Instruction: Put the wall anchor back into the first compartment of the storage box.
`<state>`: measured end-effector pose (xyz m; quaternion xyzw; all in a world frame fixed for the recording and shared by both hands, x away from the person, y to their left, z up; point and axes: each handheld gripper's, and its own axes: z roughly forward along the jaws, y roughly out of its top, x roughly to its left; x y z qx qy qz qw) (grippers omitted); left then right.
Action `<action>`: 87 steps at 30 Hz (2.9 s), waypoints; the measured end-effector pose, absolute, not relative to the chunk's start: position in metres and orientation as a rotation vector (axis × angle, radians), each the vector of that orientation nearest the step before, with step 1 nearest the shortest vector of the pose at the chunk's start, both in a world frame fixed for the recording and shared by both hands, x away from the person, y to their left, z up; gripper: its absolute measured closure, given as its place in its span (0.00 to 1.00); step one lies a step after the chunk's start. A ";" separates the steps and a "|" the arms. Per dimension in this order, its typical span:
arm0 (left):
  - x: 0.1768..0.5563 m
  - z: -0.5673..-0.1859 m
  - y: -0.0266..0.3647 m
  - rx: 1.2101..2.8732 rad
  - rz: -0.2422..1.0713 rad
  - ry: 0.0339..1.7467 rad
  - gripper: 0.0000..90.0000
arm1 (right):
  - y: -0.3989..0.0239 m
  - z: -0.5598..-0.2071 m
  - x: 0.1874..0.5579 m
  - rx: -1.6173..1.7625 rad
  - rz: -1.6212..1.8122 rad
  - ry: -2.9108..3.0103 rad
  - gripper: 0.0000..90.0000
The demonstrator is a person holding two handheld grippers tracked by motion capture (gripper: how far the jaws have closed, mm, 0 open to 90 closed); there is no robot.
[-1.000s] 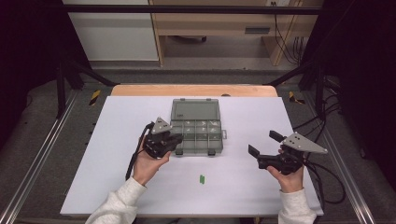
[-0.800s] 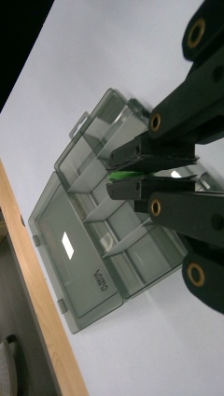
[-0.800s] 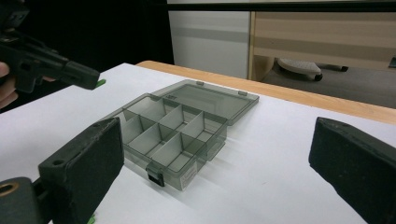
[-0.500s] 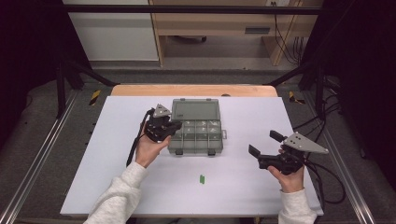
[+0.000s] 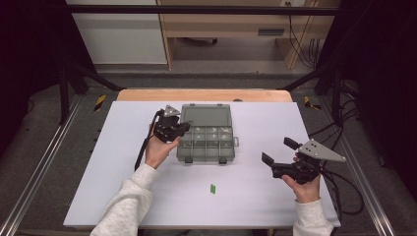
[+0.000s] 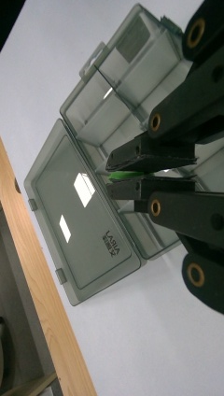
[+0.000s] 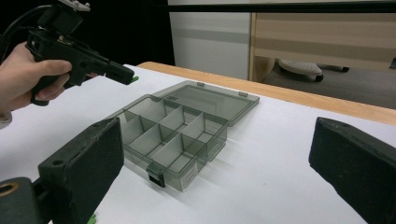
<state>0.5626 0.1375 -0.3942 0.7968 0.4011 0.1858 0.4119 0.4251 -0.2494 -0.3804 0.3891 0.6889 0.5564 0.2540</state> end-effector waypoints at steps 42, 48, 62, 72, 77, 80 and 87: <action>0.581 -0.441 0.136 2.107 0.461 1.102 0.87 | -0.248 -0.381 0.426 1.059 1.512 1.877 0.04; 0.568 -0.426 0.140 2.036 0.468 1.070 0.79 | -0.248 -0.381 0.425 1.060 1.514 1.875 0.04; 0.515 -0.394 0.140 1.899 0.449 0.938 0.26 | -0.247 -0.382 0.426 1.056 1.505 1.886 0.04; 0.476 -0.392 0.139 1.871 0.422 0.904 0.12 | -0.247 -0.381 0.425 1.058 1.513 1.882 0.04; 0.458 -0.399 0.135 1.870 0.394 0.878 0.11 | -0.248 -0.381 0.425 1.056 1.511 1.880 0.04; 0.448 -0.406 0.132 1.858 0.377 0.876 0.12 | -0.248 -0.381 0.425 1.054 1.514 1.874 0.04; 0.430 -0.418 0.124 1.868 0.374 0.878 0.12 | -0.248 -0.381 0.425 1.058 1.511 1.880 0.04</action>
